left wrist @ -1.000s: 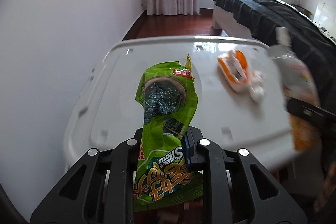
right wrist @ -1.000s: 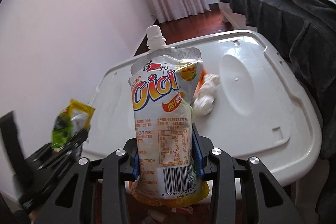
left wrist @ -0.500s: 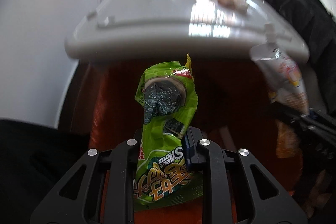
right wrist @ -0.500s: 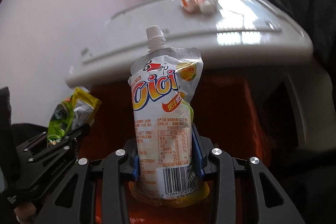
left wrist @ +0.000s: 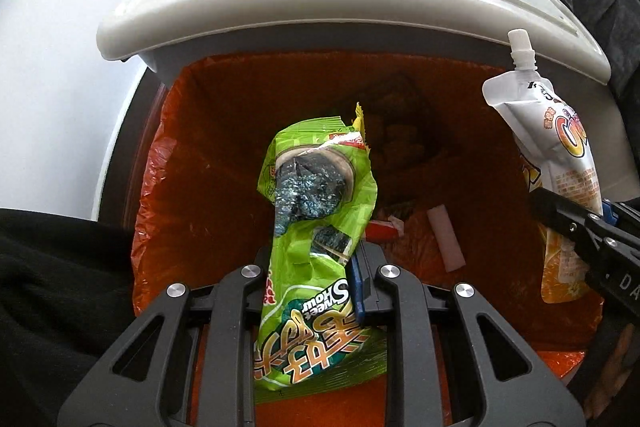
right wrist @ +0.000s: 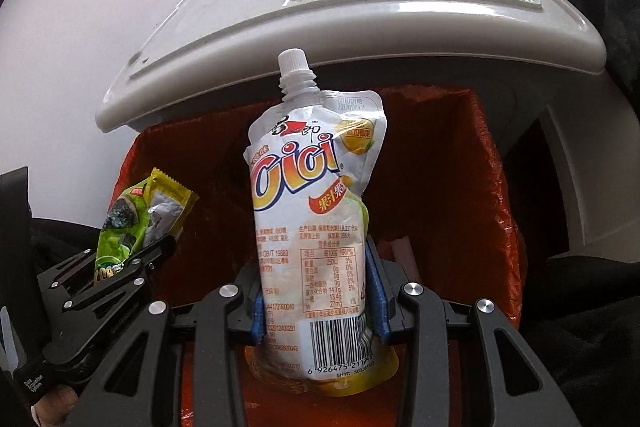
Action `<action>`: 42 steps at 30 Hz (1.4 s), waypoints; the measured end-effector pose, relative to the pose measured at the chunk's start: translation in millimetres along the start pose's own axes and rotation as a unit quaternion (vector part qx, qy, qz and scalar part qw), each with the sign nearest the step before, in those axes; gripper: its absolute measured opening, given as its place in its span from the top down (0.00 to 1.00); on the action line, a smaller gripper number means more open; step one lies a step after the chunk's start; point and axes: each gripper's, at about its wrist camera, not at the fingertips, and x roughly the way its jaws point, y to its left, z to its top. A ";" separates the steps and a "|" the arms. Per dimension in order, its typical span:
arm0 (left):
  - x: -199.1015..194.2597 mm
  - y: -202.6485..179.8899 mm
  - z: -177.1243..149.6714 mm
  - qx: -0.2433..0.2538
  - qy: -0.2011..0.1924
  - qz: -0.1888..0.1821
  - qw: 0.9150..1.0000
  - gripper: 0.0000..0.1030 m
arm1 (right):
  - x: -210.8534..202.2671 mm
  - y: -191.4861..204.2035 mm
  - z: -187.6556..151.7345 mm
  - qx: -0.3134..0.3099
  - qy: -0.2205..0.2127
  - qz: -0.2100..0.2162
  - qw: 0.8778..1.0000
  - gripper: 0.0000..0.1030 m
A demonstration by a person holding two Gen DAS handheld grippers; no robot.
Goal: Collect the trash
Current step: 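Carry the pouch and green bag over the bin and open both tools, then grasp the white crumpled tissue with the right tool and lift it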
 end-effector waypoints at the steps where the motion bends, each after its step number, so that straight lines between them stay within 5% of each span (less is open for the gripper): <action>1: -0.2 0.7 -1.9 -0.001 0.000 -0.002 1.000 0.78 | 0.2 -0.4 -0.2 0.000 0.001 0.000 1.000 0.61; 2: -1.4 -0.1 -0.6 -0.004 0.001 -0.003 1.000 0.75 | 2.1 -0.1 0.5 0.000 0.004 0.002 1.000 0.59; 4: 1.0 2.7 3.1 -0.011 0.004 0.002 1.000 0.53 | 2.8 -1.6 -0.3 0.002 0.006 -0.003 1.000 0.44; 5: 0.5 5.0 4.3 -0.020 0.003 0.003 1.000 0.32 | 4.2 0.4 1.0 0.002 0.005 -0.006 1.000 0.37; 6: -1.5 7.5 5.2 -0.028 -0.004 0.003 1.000 0.25 | 1.2 -0.9 1.2 0.004 -0.002 -0.011 1.000 0.37; 18: -13.2 11.7 -0.4 -0.036 -0.029 -0.005 0.999 0.25 | -32.0 -18.5 34.8 0.053 -0.059 -0.003 0.997 0.37; 28: -26.9 -6.2 -3.0 -0.006 -0.060 -0.014 0.998 0.25 | -45.5 -48.4 167.6 0.067 -0.117 -0.026 0.991 0.37; 35: -24.8 -5.5 2.6 -0.006 -0.057 -0.026 0.998 0.25 | -3.7 -78.8 247.6 0.125 -0.099 -0.030 0.987 0.39; 42: -21.1 1.9 10.8 -0.033 -0.043 -0.041 0.998 0.25 | 34.6 -90.9 292.0 0.173 -0.067 -0.045 0.982 0.40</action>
